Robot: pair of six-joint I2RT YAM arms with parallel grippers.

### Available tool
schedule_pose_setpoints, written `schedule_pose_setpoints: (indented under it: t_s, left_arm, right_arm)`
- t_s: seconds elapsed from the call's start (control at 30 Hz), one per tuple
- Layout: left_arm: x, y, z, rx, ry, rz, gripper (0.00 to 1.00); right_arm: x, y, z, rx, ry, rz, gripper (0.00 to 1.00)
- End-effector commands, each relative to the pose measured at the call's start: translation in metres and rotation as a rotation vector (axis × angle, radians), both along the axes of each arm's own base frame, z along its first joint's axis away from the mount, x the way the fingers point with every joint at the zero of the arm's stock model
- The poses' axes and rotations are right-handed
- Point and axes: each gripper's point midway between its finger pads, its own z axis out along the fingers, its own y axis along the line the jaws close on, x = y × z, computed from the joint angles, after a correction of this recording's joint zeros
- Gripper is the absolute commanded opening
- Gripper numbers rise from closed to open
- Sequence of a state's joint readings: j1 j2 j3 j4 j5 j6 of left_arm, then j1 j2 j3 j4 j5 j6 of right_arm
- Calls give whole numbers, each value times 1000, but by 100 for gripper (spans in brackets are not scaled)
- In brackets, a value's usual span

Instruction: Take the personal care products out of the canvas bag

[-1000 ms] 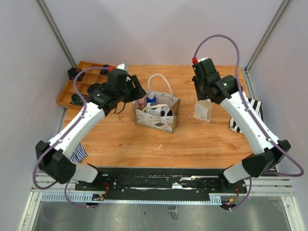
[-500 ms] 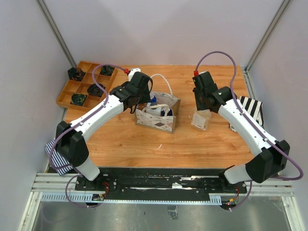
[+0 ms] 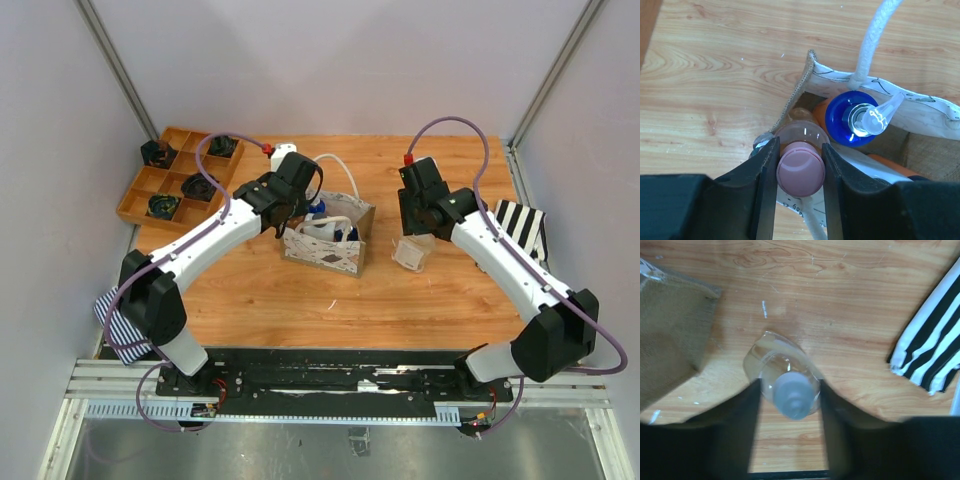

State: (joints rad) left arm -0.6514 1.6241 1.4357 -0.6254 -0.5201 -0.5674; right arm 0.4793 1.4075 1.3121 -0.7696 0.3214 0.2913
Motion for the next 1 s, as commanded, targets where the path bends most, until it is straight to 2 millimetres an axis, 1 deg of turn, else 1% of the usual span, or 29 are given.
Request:
schedule_pose_setpoints:
  t_s: [0.0,0.07,0.13,0.2,0.27,0.3,0.37,0.4,0.47,0.53,0.6,0.63,0.7,0.8,0.87,0.97]
  left_arm:
    - [-2,2,8,8,-5,10,0]
    - [-3,2,25,-4,-34,10,0]
    - [-2,3,53,-20,-79,14,0]
    - [-1,9,87,-24,-132,32,0]
    - [-4,23,127,-30,-200,87,0]
    - [-6,29,152,-54,-252,114,0]
    - [-15,43,190,-94,-342,150,0]
    - [-20,52,207,-110,-380,169,0]
    - [-32,68,236,-132,-440,205,0]
    - [-41,83,253,-134,-475,241,0]
    - [-50,94,262,-135,-494,267,1]
    - [-52,97,263,-135,-497,269,0]
    - [-55,99,260,-134,-493,269,0]
    - [-57,99,255,-139,-479,269,1]
    - [-56,97,247,-133,-470,257,0]
    - [-55,93,223,-111,-423,248,0]
  right_arm:
    - [1,-7,6,21,-38,-39,60]
    - [-2,-9,9,18,-39,-49,80]
    - [-6,-13,13,12,-40,-66,88]
    - [-8,-12,26,12,-71,-53,93]
    - [-9,-4,47,-3,-129,-16,94]
    - [-10,4,57,-5,-156,12,94]
    - [-10,24,75,27,-207,89,90]
    - [-10,39,81,63,-222,142,88]
    - [-7,67,93,126,-254,243,81]
    - [-3,92,98,186,-263,322,76]
    - [2,114,100,232,-253,381,73]
    - [5,123,98,244,-244,400,71]
    - [11,143,92,264,-215,443,68]
    - [19,173,86,303,-191,505,66]
    - [28,193,81,313,-182,532,66]
    - [40,210,74,285,-173,530,66]
